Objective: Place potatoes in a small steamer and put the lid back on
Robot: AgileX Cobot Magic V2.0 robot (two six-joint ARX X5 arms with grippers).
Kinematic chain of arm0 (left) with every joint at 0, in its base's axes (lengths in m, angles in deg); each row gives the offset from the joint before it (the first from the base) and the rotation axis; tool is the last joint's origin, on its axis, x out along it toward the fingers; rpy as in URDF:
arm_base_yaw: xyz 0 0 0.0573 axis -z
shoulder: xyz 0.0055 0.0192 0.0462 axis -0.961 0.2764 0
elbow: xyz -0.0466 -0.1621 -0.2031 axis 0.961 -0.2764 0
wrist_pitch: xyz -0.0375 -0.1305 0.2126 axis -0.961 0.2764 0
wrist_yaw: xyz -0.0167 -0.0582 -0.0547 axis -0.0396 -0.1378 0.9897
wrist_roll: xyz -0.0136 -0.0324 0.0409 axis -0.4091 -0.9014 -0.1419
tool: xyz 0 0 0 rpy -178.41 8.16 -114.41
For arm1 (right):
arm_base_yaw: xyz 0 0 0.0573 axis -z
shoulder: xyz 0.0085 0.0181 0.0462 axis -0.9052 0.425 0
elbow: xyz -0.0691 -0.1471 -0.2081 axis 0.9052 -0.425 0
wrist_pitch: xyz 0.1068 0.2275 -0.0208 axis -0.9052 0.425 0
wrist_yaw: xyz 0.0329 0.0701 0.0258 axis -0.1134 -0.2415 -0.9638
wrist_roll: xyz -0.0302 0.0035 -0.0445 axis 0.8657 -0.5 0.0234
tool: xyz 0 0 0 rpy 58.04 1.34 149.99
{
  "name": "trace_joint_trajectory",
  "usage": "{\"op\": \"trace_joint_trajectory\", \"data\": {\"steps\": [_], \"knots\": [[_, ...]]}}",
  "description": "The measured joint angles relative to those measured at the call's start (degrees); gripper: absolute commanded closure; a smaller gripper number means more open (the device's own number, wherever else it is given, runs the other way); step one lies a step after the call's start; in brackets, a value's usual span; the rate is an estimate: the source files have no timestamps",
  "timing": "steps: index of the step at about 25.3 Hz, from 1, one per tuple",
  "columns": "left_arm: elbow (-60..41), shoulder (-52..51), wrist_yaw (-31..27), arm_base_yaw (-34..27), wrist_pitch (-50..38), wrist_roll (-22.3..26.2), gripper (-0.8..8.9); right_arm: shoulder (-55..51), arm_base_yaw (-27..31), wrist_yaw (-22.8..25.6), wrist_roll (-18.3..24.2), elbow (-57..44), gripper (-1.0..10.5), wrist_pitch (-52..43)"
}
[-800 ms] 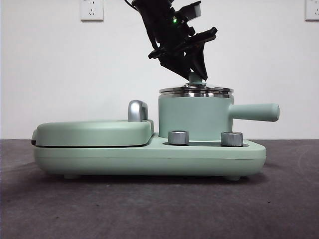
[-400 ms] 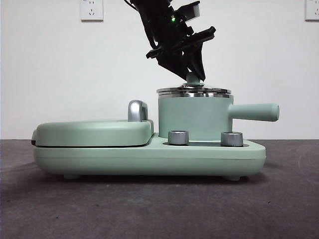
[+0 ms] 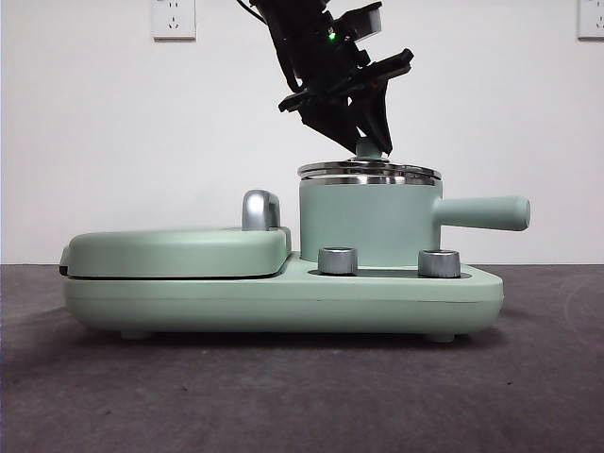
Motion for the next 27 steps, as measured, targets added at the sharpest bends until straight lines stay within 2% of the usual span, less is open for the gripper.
{"op": "trace_joint_trajectory", "data": {"steps": [8, 15, 21, 22, 25, 27], "knots": [[0.00, 0.09, 0.00, 0.02, -0.46, 0.13, 7.78, 0.00, 0.00, 0.00, 0.00, 0.00, 5.0, 0.00], [0.00, 0.31, 0.15, 0.00, -1.14, 4.37, 7.90, 0.02, 0.00, -0.04, 0.00, 0.00, 5.0, 0.00], [0.00, 0.31, 0.22, 0.00, -0.26, 4.20, 7.67, 0.00, 0.00, -0.17, 0.00, 0.00, 5.0, 0.00], [0.00, 0.31, 0.22, 0.00, -0.22, 3.85, 7.06, 0.00, 0.00, -0.17, 0.00, 0.00, 5.0, 0.00], [0.00, 0.35, 0.17, 0.00, -0.28, 2.73, 3.99, 0.02, 0.00, -0.17, 0.00, 0.00, 5.0, -0.02], [0.00, 0.35, 0.17, 0.00, -1.57, 2.01, 2.81, 0.02, 0.00, -0.17, 0.00, 0.00, 5.0, 0.00]]}}
